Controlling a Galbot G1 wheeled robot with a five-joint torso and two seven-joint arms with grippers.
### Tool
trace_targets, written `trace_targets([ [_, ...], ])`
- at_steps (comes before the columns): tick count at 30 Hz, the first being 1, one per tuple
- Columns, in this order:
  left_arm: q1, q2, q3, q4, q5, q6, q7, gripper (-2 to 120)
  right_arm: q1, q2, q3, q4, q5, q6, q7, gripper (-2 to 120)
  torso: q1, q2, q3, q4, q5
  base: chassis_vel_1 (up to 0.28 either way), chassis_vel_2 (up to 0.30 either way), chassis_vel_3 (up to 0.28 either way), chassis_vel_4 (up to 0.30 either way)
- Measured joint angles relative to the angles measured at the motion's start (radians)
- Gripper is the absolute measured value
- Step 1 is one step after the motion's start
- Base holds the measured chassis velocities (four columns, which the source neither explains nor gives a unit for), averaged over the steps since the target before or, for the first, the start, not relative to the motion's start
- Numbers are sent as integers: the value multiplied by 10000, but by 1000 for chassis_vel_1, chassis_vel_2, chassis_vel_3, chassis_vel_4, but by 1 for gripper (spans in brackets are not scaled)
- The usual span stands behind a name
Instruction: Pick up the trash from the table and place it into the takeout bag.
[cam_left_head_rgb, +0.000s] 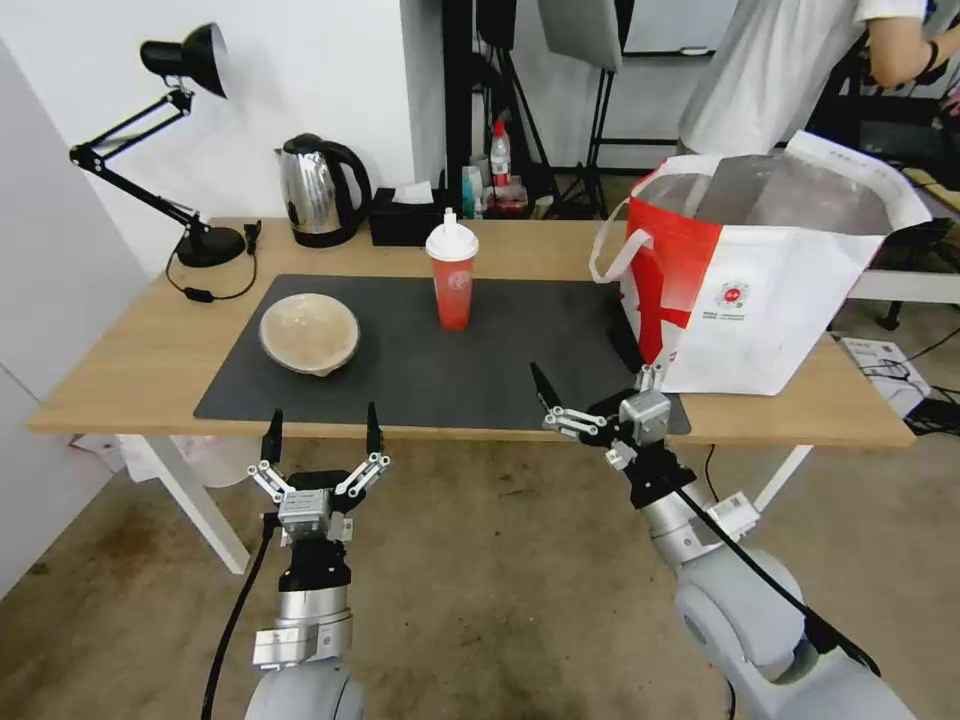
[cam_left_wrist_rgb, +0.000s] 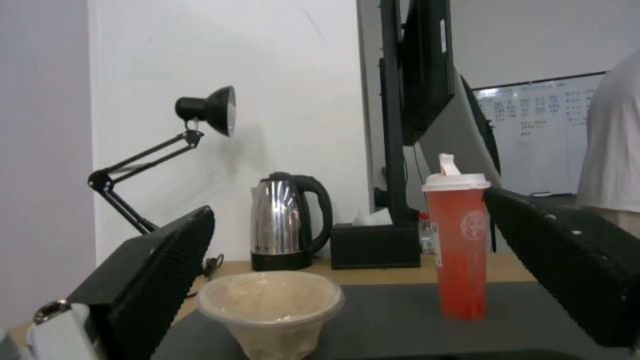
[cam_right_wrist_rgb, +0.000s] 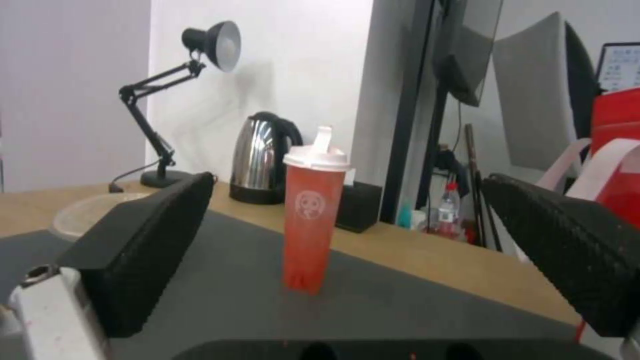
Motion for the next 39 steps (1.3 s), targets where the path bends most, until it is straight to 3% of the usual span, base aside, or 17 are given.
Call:
trace_targets([
  [13,155,-67,109,-61,165,-47,0,100,1797,-281,-717,-879,895,-1030,-127,100,0,0,0,1,-1,0,0,0,0],
  [26,157,-82,30,36,190,-82,-2,100,3121,-22,-1484,-2088,1016,-1167,-151,100,0,-1,0,0,0,0,0,0,0],
  [39,-26,-133,9,250,174,-77,-8,100,4005,31,-2107,-2537,1235,-1422,-152,100,-2,0,0,0,-1,0,0,0,0],
])
